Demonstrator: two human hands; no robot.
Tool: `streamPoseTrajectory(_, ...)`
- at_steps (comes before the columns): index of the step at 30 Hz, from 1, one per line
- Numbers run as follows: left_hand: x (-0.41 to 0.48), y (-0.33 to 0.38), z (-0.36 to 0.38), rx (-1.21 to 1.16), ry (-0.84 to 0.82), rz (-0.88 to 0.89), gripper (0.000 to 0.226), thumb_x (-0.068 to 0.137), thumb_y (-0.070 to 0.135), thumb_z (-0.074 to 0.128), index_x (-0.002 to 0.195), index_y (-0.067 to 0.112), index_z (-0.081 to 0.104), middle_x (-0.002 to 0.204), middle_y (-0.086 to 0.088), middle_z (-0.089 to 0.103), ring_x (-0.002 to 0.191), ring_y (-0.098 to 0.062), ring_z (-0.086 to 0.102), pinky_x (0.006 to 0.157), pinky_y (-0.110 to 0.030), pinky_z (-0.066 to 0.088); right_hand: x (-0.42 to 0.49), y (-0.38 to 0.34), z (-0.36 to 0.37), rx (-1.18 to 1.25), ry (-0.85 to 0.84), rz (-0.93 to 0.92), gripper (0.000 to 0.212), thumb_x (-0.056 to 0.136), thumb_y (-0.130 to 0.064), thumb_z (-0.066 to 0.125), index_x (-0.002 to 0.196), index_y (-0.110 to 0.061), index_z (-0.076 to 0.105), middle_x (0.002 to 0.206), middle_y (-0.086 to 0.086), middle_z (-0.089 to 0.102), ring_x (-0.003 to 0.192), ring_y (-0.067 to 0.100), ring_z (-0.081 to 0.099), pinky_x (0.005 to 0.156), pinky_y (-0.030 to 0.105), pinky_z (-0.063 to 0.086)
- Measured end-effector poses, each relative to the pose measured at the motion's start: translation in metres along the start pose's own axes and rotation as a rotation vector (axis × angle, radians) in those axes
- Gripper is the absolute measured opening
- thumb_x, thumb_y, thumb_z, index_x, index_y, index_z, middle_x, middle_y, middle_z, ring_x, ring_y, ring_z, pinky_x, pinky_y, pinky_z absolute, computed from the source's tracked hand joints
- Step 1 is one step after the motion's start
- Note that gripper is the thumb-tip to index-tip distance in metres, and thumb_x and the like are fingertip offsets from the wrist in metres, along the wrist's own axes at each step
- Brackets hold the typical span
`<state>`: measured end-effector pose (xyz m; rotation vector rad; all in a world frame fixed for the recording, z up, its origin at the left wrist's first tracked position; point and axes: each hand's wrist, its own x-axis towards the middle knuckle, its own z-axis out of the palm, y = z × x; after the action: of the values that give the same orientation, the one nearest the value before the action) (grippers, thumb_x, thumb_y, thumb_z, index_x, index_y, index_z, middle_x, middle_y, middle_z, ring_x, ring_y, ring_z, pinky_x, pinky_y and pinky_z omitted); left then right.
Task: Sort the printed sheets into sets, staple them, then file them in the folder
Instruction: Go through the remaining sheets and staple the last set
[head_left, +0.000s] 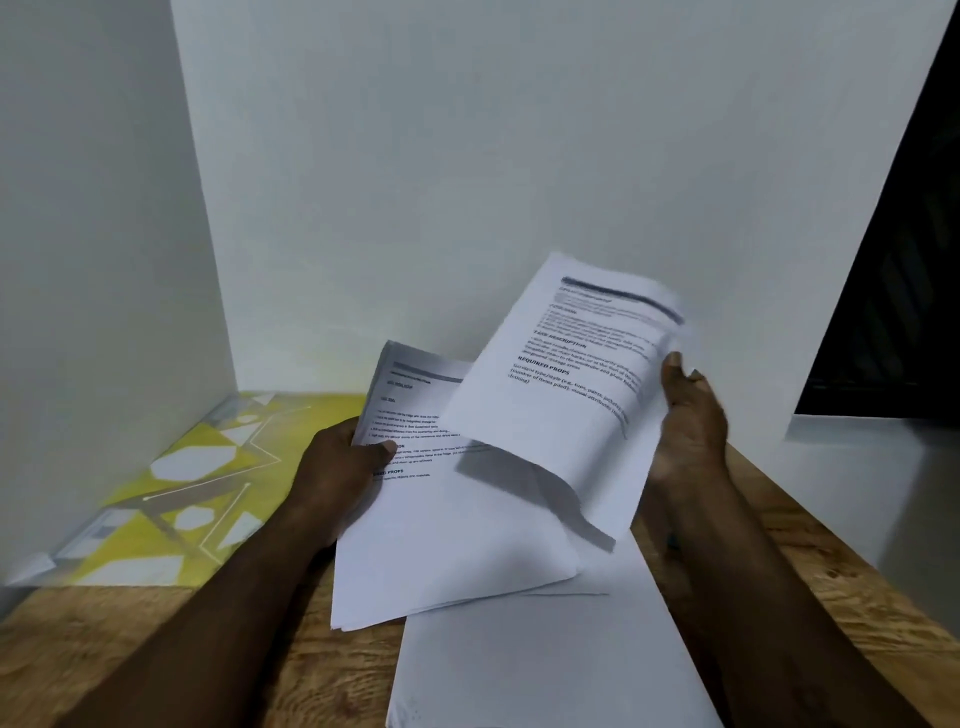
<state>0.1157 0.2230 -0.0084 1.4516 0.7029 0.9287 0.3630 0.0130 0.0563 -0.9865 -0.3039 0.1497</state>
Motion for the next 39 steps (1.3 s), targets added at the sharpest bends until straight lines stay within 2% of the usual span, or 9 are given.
streamPoseTrajectory(2,-0.004,0.005,0.0,-0.039,-0.01,-0.005,0.022,0.094,-0.006,0.067,0.102,0.012,0.076,0.098,-0.006,0.081,0.088,-0.027,0.079,0.075,-0.035,0.062,-0.003,0.016,0.004,-0.065,-0.12,0.112,0.058,0.071,-0.056,0.093,0.109,-0.018,0.072,0.118,0.011,0.077,0.109,0.032,0.074,0.101,0.051,0.058)
streamPoseTrajectory(4,-0.013,0.013,0.002,-0.09,-0.051,-0.008,0.018,0.094,-0.006,0.068,0.105,0.006,0.074,0.093,-0.008,0.081,0.074,-0.02,0.078,0.059,-0.027,0.06,-0.01,0.032,0.011,-0.266,-0.147,0.057,0.03,0.085,-0.039,0.087,0.096,-0.015,0.073,0.096,0.008,0.079,0.09,0.029,0.075,0.085,0.045,0.062)
streamPoseTrajectory(10,-0.022,0.025,0.002,-0.181,-0.132,-0.014,0.03,0.084,0.007,0.082,0.113,0.008,0.073,0.106,-0.018,0.079,0.092,-0.041,0.077,0.085,-0.058,0.063,-0.021,0.056,0.018,-0.574,-0.222,-0.028,0.031,0.077,-0.033,0.094,0.078,-0.02,0.066,0.072,-0.005,0.068,0.065,0.02,0.062,0.063,0.035,0.05)
streamPoseTrajectory(18,-0.022,0.027,0.001,-0.237,-0.156,-0.013,0.022,0.094,-0.006,0.064,0.112,0.005,0.07,0.102,-0.02,0.078,0.08,-0.034,0.076,0.066,-0.045,0.065,-0.027,0.046,0.017,-0.289,-0.371,0.16,0.024,0.084,-0.013,0.087,0.101,-0.007,0.071,0.106,0.017,0.08,0.1,0.041,0.076,0.093,0.068,0.058)
streamPoseTrajectory(24,-0.016,0.022,-0.004,-0.288,-0.183,-0.015,0.031,0.084,0.001,0.073,0.115,0.006,0.071,0.115,-0.027,0.074,0.094,-0.042,0.073,0.088,-0.065,0.059,-0.034,0.04,0.019,-0.222,-0.539,0.249,0.03,0.092,-0.011,0.079,0.119,0.0,0.074,0.117,0.018,0.078,0.113,0.041,0.073,0.104,0.06,0.055)
streamPoseTrajectory(28,-0.019,0.023,-0.002,-0.273,-0.149,-0.024,0.041,0.071,0.014,0.073,0.111,0.007,0.074,0.114,-0.026,0.075,0.092,-0.041,0.075,0.088,-0.059,0.06,-0.038,0.046,0.022,-0.331,-0.469,0.138,0.017,0.082,-0.015,0.089,0.094,-0.01,0.079,0.106,0.014,0.081,0.102,0.038,0.077,0.098,0.062,0.058)
streamPoseTrajectory(31,-0.02,0.027,0.004,-0.192,-0.081,-0.045,0.034,0.082,0.041,0.08,0.103,0.015,0.078,0.108,-0.017,0.079,0.093,-0.037,0.076,0.096,-0.061,0.058,-0.039,0.048,0.023,-0.462,-0.413,0.033,0.038,0.06,-0.039,0.097,0.069,-0.021,0.065,0.097,0.006,0.082,0.092,0.033,0.079,0.09,0.057,0.062)
streamPoseTrajectory(34,-0.022,0.032,0.01,-0.242,-0.031,-0.118,0.066,0.089,0.083,0.05,0.107,0.024,0.075,0.1,0.001,0.082,0.09,-0.022,0.078,0.083,-0.04,0.061,-0.04,0.047,0.024,-0.524,-0.33,-0.039,0.044,0.061,-0.042,0.099,0.062,-0.027,0.058,0.085,-0.003,0.08,0.072,0.018,0.072,0.07,0.036,0.057)
streamPoseTrajectory(39,-0.031,0.032,0.014,-0.305,-0.192,-0.03,0.03,0.097,0.025,0.068,0.119,0.006,0.071,0.114,-0.015,0.079,0.094,-0.03,0.079,0.07,-0.038,0.064,-0.04,0.048,0.027,-0.602,-0.244,-0.099,0.049,0.054,-0.056,0.097,0.063,-0.031,0.056,0.076,-0.005,0.068,0.064,0.017,0.057,0.06,0.031,0.045)
